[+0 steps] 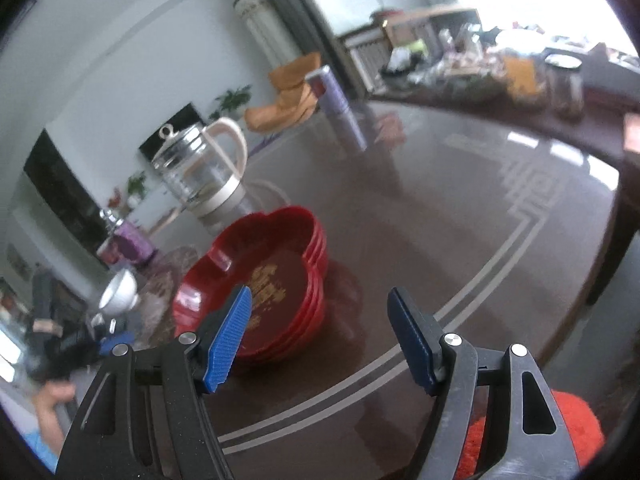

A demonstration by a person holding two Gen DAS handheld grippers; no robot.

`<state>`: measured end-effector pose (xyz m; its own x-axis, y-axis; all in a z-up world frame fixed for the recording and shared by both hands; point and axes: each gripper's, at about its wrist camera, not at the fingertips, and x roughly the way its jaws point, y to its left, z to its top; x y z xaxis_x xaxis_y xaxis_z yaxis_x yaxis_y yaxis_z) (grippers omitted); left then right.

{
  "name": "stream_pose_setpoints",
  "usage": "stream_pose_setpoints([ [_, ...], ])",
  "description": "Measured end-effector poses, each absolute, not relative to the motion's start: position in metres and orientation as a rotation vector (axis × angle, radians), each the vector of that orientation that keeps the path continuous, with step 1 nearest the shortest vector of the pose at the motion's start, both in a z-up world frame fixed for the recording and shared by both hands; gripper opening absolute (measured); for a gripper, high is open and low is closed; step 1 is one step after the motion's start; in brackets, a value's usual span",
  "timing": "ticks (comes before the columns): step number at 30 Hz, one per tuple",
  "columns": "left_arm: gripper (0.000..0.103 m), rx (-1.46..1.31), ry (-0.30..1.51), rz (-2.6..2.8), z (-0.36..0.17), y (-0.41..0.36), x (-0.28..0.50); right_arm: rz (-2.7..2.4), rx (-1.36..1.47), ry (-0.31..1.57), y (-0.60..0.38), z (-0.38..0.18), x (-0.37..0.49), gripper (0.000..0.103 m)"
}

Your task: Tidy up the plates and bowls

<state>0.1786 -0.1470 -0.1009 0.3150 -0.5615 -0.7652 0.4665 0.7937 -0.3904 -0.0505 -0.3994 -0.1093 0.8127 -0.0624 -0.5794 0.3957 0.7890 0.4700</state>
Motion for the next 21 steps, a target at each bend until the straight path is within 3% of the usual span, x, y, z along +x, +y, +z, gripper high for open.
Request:
stream_pose_setpoints([
  [5, 0.101, 0.004, 1.15, -0.695, -0.115, -0.201, 0.197, -0.183, 0.639, 0.702, -0.402, -0.114, -0.024, 0.074],
  [8, 0.086, 0.103, 1.187, -0.675, -0.128, -0.224, 0.2, -0.15, 0.643, 0.791, -0.401, -0.123, -0.006, 0.074],
  [9, 0.076, 0.111, 1.202, -0.672, -0.132, -0.228, 0.199, -0.144, 0.632, 0.821, -0.4, -0.126, 0.0, 0.074],
  [12, 0.066, 0.097, 1.196, -0.673, -0.134, -0.232, 0.198, -0.136, 0.575, 0.904, -0.395, -0.136, 0.019, 0.072],
  [14, 0.059, 0.093, 1.196, -0.681, -0.134, -0.235, 0.198, -0.143, 0.575, 0.927, -0.394, -0.142, 0.026, 0.064],
  [15, 0.051, 0.08, 1.198, -0.695, -0.134, -0.237, 0.198, -0.142, 0.588, 0.944, -0.395, -0.145, 0.028, 0.046],
  [16, 0.042, 0.065, 1.2, -0.709, -0.134, -0.238, 0.199, -0.152, 0.604, 0.958, -0.398, -0.148, 0.03, 0.04],
  [18, 0.025, 0.044, 1.197, -0.746, -0.132, -0.242, 0.197, -0.159, 0.638, 0.954, -0.402, -0.149, 0.03, 0.037],
  [21, 0.023, 0.064, 1.169, -0.739, -0.13, -0.246, 0.191, -0.164, 0.646, 0.961, -0.405, -0.148, 0.03, 0.036],
])
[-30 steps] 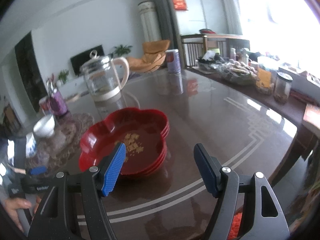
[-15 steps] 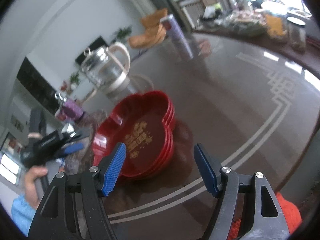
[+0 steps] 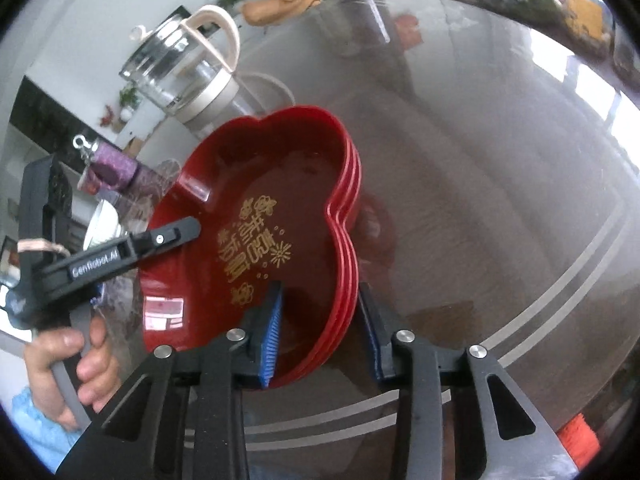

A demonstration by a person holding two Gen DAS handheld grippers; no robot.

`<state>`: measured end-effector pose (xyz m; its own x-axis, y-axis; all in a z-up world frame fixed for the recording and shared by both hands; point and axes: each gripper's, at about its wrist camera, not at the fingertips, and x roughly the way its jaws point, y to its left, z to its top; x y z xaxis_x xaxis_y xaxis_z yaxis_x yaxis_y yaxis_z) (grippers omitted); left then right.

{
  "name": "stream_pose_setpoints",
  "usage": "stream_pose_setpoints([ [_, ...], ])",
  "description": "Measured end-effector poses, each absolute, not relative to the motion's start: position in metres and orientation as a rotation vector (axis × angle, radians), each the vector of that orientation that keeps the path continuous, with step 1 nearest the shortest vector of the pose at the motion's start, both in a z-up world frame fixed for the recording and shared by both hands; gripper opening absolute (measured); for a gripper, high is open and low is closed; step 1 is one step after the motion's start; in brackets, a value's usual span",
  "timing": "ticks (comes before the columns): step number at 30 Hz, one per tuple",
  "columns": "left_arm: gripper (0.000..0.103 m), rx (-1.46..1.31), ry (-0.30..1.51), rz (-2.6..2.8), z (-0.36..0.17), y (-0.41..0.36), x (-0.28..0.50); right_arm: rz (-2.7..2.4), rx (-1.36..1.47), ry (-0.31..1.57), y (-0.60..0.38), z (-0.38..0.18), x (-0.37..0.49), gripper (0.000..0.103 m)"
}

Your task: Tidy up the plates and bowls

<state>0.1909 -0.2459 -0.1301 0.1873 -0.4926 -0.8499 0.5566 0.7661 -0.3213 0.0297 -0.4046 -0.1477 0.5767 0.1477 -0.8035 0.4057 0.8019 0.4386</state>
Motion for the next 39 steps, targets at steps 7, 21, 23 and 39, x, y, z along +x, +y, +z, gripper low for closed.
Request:
stream_pose_setpoints([
  [7, 0.02, -0.029, 1.119, -0.727, -0.12, -0.21, 0.178, -0.138, 0.549, 0.943, -0.387, -0.129, 0.032, 0.036],
  [21, 0.021, -0.181, 1.006, -0.487, -0.106, -0.111, 0.273, 0.051, 0.397, 0.917, -0.322, -0.109, 0.173, 0.036],
  [23, 0.021, -0.174, 1.004, -0.449, -0.114, -0.104, 0.29, 0.064, 0.378, 0.928, -0.315, -0.116, 0.202, 0.036],
  [39, 0.023, -0.089, 0.916, -0.329, -0.106, -0.093, 0.272, -0.055, 0.33, 0.816, -0.307, -0.101, 0.206, 0.072],
])
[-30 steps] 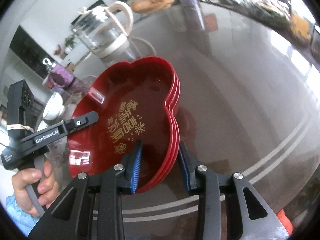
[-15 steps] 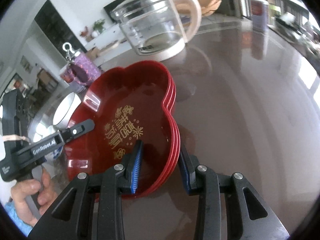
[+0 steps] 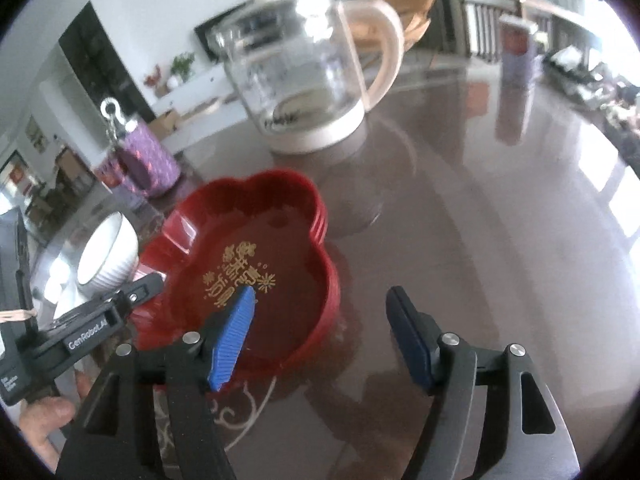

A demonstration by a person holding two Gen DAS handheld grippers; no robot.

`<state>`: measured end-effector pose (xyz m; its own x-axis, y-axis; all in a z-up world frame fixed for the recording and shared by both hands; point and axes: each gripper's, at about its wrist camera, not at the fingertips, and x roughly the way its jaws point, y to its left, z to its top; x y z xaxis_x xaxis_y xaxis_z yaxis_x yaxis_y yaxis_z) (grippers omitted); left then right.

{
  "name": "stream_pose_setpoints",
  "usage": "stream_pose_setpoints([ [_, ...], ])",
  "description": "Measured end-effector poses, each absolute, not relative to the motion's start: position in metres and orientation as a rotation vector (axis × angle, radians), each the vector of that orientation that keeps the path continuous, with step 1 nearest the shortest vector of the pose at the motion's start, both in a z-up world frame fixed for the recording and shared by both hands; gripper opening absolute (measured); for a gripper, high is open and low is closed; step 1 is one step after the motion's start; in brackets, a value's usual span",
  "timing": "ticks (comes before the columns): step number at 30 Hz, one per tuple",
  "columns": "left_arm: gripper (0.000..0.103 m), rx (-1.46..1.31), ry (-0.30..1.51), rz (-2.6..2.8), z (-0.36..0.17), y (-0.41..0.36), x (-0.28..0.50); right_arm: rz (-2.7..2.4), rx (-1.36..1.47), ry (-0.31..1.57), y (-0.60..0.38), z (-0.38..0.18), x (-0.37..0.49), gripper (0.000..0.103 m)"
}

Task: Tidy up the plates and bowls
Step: 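Carry the red plate stack beside the glass kettle and open both tools, then reach both tools to the blue-and-white plate and grip its rim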

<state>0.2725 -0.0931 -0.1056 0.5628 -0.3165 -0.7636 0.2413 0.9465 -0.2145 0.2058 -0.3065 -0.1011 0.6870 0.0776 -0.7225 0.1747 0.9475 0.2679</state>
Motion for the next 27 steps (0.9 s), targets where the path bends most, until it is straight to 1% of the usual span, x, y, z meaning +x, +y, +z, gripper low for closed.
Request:
stream_pose_setpoints([
  [2, 0.027, -0.075, 0.896, -0.324, -0.098, -0.09, 0.252, -0.066, 0.32, 0.753, -0.305, -0.086, 0.18, 0.072],
  [3, 0.041, -0.055, 0.889, -0.309, -0.096, -0.088, 0.239, -0.063, 0.32, 0.725, -0.304, -0.081, 0.167, 0.075],
  [4, 0.066, -0.045, 0.883, -0.3, -0.095, -0.086, 0.228, -0.048, 0.322, 0.676, -0.302, -0.075, 0.148, 0.081],
  [6, 0.094, -0.035, 0.841, -0.277, -0.095, -0.079, 0.196, -0.034, 0.308, 0.618, -0.296, -0.073, 0.122, 0.084],
  [8, 0.095, -0.005, 0.801, -0.258, -0.097, -0.075, 0.166, -0.036, 0.273, 0.587, -0.283, -0.078, 0.089, 0.085],
  [12, 0.095, 0.04, 0.837, -0.284, -0.108, -0.07, 0.123, -0.006, 0.318, 0.551, -0.273, -0.099, 0.037, 0.085],
  [15, 0.095, 0.052, 0.858, -0.275, -0.119, -0.065, 0.092, 0.016, 0.328, 0.612, -0.263, -0.117, 0.007, 0.085],
  [17, 0.095, 0.054, 0.864, -0.275, -0.125, -0.063, 0.079, -0.012, 0.226, 0.628, -0.251, -0.123, -0.009, 0.085],
  [19, 0.095, 0.074, 0.89, -0.276, -0.135, -0.066, 0.07, -0.048, 0.151, 0.63, -0.246, -0.121, -0.017, 0.085],
  [23, 0.095, 0.116, 0.917, -0.27, -0.143, -0.072, 0.055, -0.112, 0.156, 0.595, -0.253, -0.114, -0.025, 0.085],
  [27, 0.095, 0.146, 0.909, -0.279, -0.145, -0.073, 0.045, -0.123, 0.13, 0.616, -0.249, -0.119, -0.028, 0.085],
])
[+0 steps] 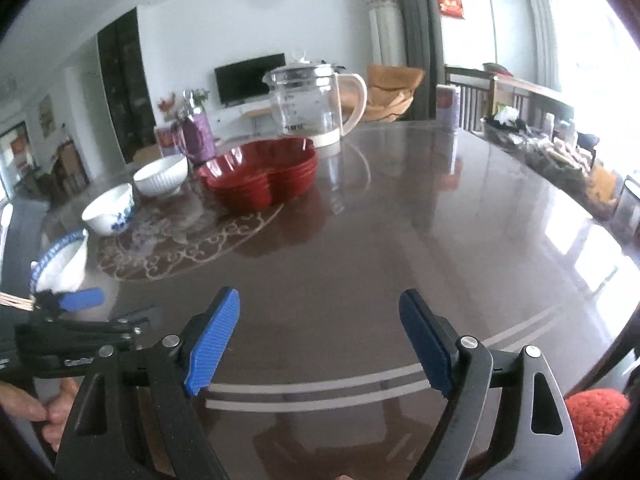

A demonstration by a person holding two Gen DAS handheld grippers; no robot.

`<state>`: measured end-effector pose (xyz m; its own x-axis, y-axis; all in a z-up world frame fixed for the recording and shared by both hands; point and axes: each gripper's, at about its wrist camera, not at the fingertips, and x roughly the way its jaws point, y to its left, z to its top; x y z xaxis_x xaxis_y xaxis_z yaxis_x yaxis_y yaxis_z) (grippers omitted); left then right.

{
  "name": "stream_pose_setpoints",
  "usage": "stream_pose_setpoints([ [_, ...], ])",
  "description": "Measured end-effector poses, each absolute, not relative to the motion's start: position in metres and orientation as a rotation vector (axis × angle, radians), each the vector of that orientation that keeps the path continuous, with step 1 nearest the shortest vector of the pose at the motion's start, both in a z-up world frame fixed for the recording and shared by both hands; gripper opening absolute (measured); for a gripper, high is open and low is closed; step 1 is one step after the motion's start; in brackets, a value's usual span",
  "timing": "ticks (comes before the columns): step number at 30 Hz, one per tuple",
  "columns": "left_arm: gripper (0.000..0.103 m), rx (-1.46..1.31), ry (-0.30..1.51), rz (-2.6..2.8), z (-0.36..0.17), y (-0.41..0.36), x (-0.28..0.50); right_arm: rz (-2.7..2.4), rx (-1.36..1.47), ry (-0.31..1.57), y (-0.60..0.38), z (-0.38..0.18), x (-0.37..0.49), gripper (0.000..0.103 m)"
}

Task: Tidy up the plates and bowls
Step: 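Reach both tools to the blue-and-white plate and grip its rim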

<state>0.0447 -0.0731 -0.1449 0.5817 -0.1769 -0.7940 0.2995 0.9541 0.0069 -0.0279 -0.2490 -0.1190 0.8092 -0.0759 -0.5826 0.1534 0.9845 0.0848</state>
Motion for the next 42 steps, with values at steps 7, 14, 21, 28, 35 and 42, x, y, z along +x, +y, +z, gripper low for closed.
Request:
stream_pose_setpoints([
  [7, 0.095, 0.147, 0.932, -0.273, -0.154, -0.066, 0.042, -0.087, 0.079, 0.632, -0.231, -0.122, -0.036, 0.085],
  [14, 0.095, 0.131, 0.95, -0.307, -0.155, -0.063, 0.038, -0.08, 0.098, 0.627, -0.23, -0.123, -0.035, 0.085],
  [21, 0.095, 0.064, 0.853, -0.36, -0.114, -0.031, 0.02, -0.066, 0.063, 0.67, -0.223, -0.125, -0.03, 0.085],
  [28, 0.095, -0.091, 0.734, -0.149, -0.069, 0.099, 0.03, 0.065, 0.008, 0.662, -0.162, -0.097, -0.001, 0.085],
  [35, 0.095, -0.282, 0.806, 0.061, -0.089, 0.213, 0.071, 0.36, 0.007, 0.702, -0.067, -0.077, 0.072, 0.085],
  [42, 0.079, -0.264, 0.913, 0.044, -0.119, 0.218, 0.101, 0.47, 0.053, 0.892, -0.011, -0.109, 0.142, 0.083],
])
